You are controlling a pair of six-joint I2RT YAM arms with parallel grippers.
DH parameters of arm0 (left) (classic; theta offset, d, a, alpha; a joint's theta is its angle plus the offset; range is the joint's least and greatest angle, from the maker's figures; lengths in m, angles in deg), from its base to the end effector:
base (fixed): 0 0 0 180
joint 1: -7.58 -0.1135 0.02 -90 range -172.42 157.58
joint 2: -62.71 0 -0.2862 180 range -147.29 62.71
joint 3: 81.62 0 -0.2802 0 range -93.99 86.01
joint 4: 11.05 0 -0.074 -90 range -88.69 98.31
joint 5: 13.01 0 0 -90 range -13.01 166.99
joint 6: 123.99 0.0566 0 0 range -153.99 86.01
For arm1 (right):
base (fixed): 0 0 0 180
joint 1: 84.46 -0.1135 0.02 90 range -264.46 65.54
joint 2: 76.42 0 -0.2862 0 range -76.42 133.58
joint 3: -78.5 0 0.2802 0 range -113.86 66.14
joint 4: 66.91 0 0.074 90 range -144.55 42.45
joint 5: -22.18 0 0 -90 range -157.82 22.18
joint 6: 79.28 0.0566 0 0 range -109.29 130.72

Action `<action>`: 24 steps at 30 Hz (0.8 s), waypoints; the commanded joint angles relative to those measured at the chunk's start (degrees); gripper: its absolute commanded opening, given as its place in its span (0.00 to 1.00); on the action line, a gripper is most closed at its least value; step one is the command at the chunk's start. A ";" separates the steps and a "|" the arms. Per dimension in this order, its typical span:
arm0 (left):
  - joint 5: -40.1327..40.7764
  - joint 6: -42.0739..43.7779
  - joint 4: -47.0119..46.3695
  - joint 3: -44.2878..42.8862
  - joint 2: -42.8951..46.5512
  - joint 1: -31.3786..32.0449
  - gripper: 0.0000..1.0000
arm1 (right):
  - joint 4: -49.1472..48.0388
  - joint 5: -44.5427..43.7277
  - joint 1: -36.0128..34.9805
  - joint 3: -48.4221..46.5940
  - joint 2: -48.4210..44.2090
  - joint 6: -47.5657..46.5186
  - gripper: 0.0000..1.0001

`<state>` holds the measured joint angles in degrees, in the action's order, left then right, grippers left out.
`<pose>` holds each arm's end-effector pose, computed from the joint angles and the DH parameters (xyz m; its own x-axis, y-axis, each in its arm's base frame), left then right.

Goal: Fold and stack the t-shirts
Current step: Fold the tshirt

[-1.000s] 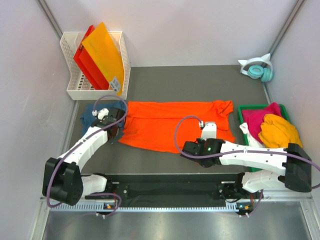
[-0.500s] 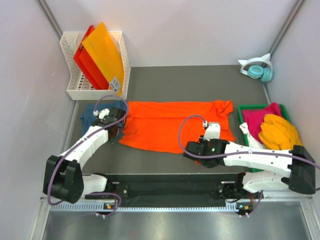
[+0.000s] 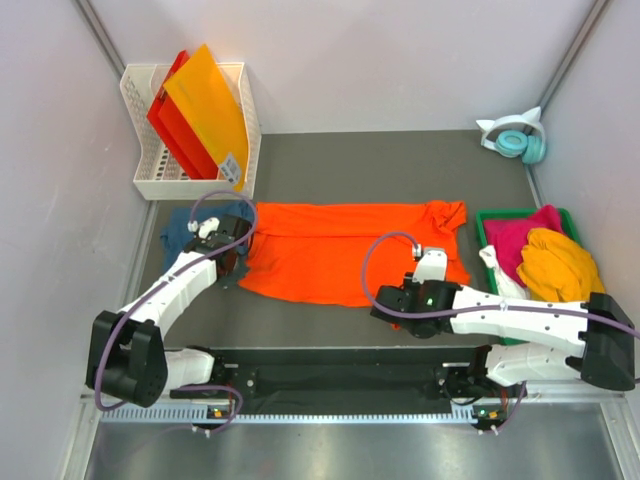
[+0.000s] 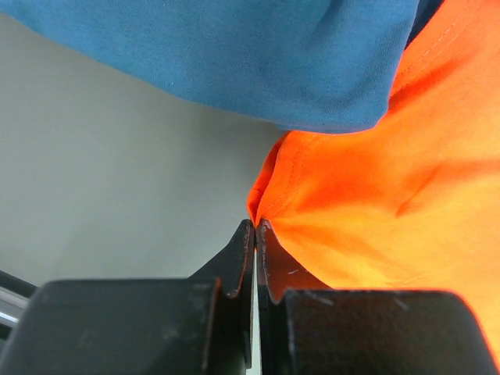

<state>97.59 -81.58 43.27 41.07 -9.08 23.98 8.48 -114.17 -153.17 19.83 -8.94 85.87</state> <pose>0.2433 -0.0509 0.1969 -0.7082 -0.5120 -0.4861 -0.5644 0.8242 -0.0458 0.1103 0.1703 0.2225 -0.6886 0.0705 -0.7217 0.1911 0.9777 -0.0868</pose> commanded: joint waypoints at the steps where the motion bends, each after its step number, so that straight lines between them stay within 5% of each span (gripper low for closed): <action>1: -0.03 0.92 -0.56 -1.63 0.07 0.30 0.00 | 0.17 -4.10 1.03 -4.49 -0.78 0.34 0.39; 24: -0.74 1.19 -0.73 -1.55 0.07 0.38 0.00 | -14.77 2.05 7.62 0.78 0.36 -5.81 0.41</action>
<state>97.15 -80.82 43.24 41.07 -9.08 24.14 -2.21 -113.47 -146.61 20.51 -10.21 81.83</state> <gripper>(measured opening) 0.013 0.421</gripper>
